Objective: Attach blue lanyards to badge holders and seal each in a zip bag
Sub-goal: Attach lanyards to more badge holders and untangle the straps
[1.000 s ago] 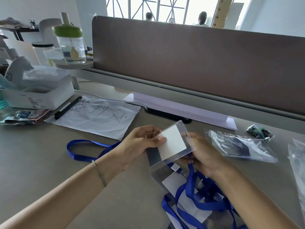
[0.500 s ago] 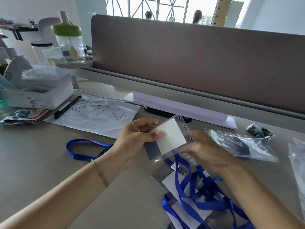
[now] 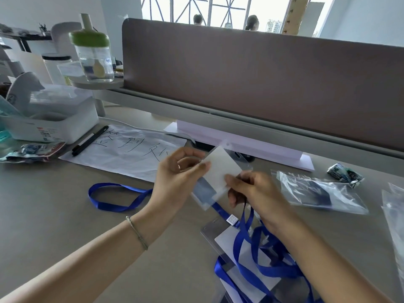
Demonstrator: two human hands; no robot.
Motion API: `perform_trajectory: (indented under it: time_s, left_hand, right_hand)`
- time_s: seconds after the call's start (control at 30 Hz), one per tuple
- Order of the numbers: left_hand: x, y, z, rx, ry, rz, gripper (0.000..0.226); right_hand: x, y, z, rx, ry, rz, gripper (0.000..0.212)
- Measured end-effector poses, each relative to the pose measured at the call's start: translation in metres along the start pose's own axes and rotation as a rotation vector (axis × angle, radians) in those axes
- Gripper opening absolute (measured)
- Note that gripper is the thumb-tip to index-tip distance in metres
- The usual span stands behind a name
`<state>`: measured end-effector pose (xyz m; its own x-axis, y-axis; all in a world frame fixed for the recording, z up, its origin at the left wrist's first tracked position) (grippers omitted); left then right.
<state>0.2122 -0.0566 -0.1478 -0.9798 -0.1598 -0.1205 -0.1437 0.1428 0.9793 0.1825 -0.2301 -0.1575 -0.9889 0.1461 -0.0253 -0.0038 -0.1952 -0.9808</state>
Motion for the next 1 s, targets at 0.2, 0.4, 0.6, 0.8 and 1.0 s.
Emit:
perform_trajectory:
  time_s: [0.2,0.4,0.6,0.8,1.0]
  left_hand:
    - [-0.002,-0.006,0.000,0.086,-0.011,0.134,0.005]
    - [-0.001,-0.019,-0.001,-0.030,-0.049,0.239,0.021]
    - [-0.006,0.001,0.007,-0.049,0.067,0.084,0.020]
    - [-0.024,0.003,0.030,0.004,0.187,0.101,0.020]
    - [-0.028,0.022,0.026,-0.443,0.117,-0.320,0.011]
  right_hand:
    - [0.000,0.000,0.000,-0.046,0.012,0.008,0.025]
    - [0.003,-0.001,-0.006,-0.102,-0.055,-0.034,0.019]
    - [0.011,0.004,-0.018,0.008,-0.177,-0.087,0.019]
    - [0.016,0.000,-0.029,0.271,-0.175,0.057,0.032]
    - [0.040,-0.013,-0.038,0.587,-0.348,0.134,0.028]
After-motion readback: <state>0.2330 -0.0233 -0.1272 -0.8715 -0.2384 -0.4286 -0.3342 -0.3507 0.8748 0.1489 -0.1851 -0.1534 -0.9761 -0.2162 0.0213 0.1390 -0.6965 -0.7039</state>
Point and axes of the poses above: each hand's wrist, its own x-axis away from the middle knuckle, its own z-axis out of the back of the hand, y = z × x, the point moved 8 cm from there along -x, towards the middle knuckle, and after that the axes turned 11 degrees about y, right-handed, at the moved point
